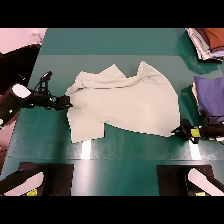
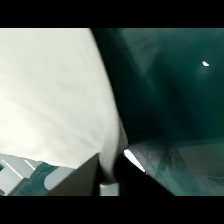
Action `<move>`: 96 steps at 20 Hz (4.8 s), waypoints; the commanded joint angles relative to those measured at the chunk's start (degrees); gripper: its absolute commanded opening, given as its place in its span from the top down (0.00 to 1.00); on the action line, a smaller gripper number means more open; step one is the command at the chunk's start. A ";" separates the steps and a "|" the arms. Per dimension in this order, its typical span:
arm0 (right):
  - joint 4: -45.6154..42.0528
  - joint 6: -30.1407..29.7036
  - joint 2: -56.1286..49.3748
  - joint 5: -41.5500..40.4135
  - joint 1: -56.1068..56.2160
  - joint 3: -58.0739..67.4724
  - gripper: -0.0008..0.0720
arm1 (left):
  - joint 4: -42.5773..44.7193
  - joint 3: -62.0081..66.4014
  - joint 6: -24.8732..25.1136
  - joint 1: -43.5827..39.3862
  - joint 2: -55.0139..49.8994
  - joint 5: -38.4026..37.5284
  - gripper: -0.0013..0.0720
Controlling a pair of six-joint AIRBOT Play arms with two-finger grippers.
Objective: Fold the shirts.
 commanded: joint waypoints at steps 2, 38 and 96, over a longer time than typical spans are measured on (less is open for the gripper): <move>0.74 -2.19 0.17 -3.17 6.14 2.80 0.96 | 1.81 0.42 -0.37 0.00 2.99 -0.81 0.95; -15.98 3.63 -23.37 17.11 16.09 67.65 0.97 | 11.26 41.20 -5.95 0.00 -15.63 -15.45 0.94; -11.91 0.26 6.03 11.93 5.22 29.09 0.38 | -8.76 -23.39 -5.95 -0.07 16.63 -3.37 0.95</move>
